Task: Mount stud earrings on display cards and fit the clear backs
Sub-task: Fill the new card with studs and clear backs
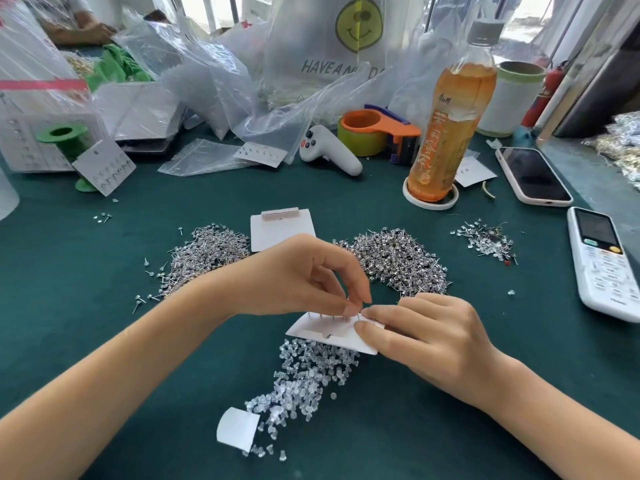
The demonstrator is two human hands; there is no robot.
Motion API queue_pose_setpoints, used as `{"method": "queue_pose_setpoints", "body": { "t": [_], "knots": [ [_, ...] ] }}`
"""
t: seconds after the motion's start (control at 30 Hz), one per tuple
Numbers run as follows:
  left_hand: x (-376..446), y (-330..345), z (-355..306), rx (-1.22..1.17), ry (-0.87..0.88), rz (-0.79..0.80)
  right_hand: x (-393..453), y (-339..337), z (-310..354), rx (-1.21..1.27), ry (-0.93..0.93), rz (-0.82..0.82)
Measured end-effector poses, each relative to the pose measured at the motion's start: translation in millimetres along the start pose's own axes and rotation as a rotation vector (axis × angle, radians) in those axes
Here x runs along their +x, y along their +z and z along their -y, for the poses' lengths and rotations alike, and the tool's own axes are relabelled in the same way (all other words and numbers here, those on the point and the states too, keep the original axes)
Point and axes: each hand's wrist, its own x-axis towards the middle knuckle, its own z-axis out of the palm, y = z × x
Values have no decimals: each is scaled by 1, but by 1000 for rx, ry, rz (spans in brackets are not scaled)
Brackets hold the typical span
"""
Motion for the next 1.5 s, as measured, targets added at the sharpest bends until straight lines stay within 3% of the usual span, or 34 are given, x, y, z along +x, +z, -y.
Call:
{"method": "queue_pose_setpoints", "body": {
  "t": [0.8, 1.07, 1.5],
  "knots": [
    [-2, 5, -1, 182, 68, -14, -1, -2, 1, -15, 15, 40],
    [-3, 6, 5, 17, 44, -78, -1, -2, 0, 4, 29, 31],
    [-3, 11, 4, 80, 55, -90, -2, -1, 3, -68, -9, -24]
  ]
}}
